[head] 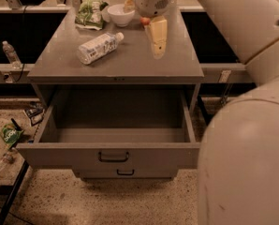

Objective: Place blue plastic bottle into top drawer

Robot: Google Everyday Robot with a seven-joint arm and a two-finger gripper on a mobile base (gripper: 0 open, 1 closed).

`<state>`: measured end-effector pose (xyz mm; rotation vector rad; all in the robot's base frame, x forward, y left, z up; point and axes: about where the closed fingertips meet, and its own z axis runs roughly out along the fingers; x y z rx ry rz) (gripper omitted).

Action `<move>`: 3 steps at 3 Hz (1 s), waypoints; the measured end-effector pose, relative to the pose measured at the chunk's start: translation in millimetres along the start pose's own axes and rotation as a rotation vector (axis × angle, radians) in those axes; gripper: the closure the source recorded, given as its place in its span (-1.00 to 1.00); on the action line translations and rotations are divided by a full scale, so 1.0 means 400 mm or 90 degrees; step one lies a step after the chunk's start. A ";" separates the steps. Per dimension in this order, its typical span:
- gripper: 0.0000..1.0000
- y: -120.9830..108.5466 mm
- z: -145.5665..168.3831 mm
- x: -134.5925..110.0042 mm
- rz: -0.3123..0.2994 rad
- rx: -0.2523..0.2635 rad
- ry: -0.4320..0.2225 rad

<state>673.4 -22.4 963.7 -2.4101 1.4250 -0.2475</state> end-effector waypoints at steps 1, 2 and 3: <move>-1.00 -0.074 0.139 -0.059 -0.067 -0.030 -0.009; -1.00 -0.083 0.145 -0.061 -0.067 -0.022 -0.010; -1.00 -0.134 0.193 -0.085 -0.108 -0.031 -0.011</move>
Offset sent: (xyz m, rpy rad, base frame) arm 0.0206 0.0326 -0.0310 -0.0446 0.0324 0.0837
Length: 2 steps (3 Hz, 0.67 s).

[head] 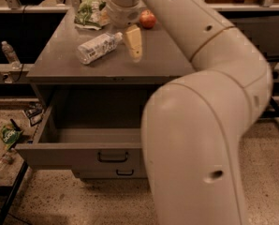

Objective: Place blue plastic bottle into top drawer

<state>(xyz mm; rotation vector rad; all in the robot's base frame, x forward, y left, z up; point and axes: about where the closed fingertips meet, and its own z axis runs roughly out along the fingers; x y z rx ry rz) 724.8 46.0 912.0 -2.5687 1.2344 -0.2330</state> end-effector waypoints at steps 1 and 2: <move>-1.00 -0.095 0.086 -0.033 -0.068 -0.021 0.004; -1.00 -0.175 0.163 -0.054 -0.109 -0.020 0.016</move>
Offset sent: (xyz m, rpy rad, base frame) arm 0.1212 0.0904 -0.0242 -0.1947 0.0725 0.2187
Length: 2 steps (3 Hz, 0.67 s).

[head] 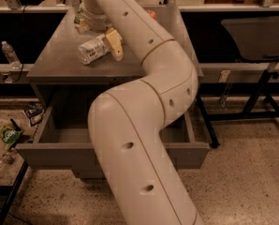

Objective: Place blue plastic bottle into top drawer

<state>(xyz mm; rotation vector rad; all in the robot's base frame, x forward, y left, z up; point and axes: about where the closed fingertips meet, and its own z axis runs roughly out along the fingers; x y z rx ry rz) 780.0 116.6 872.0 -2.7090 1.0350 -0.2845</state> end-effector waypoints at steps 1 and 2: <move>-1.00 -0.055 0.041 -0.013 -0.026 0.006 0.014; -0.67 -0.089 0.056 -0.025 -0.063 0.000 0.042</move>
Offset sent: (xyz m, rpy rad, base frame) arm 0.0776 0.0426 0.0318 -0.2062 0.0097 0.1288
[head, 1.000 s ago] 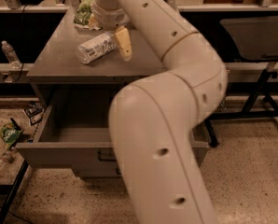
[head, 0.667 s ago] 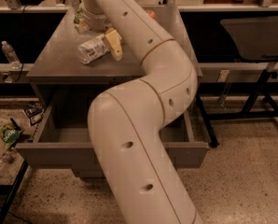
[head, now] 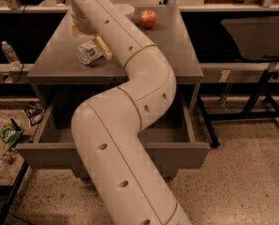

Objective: Place blue plastic bottle into top drawer

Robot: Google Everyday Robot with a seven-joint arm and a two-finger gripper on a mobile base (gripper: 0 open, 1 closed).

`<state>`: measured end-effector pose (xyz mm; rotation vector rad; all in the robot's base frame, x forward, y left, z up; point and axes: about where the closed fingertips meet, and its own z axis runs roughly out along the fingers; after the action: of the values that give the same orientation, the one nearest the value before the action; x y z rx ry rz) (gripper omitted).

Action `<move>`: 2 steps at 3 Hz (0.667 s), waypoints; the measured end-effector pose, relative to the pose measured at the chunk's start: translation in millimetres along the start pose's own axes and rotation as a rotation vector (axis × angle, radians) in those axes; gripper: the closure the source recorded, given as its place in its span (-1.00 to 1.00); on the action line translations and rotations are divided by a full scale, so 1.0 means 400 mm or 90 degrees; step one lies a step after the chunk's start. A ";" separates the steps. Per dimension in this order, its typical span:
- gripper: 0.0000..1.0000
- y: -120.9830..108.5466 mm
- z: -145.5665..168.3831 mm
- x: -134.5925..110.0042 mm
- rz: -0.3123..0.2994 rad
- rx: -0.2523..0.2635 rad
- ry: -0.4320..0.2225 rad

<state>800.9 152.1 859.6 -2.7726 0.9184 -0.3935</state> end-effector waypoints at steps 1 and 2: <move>-0.05 -0.008 0.010 -0.012 -0.036 -0.010 0.004; 0.41 0.000 0.000 -0.013 -0.041 -0.007 -0.007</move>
Offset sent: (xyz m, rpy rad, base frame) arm 0.0246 -0.0141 0.0428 -0.0974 0.1619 0.0630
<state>796.7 155.2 858.5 -2.8175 0.8321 -0.3844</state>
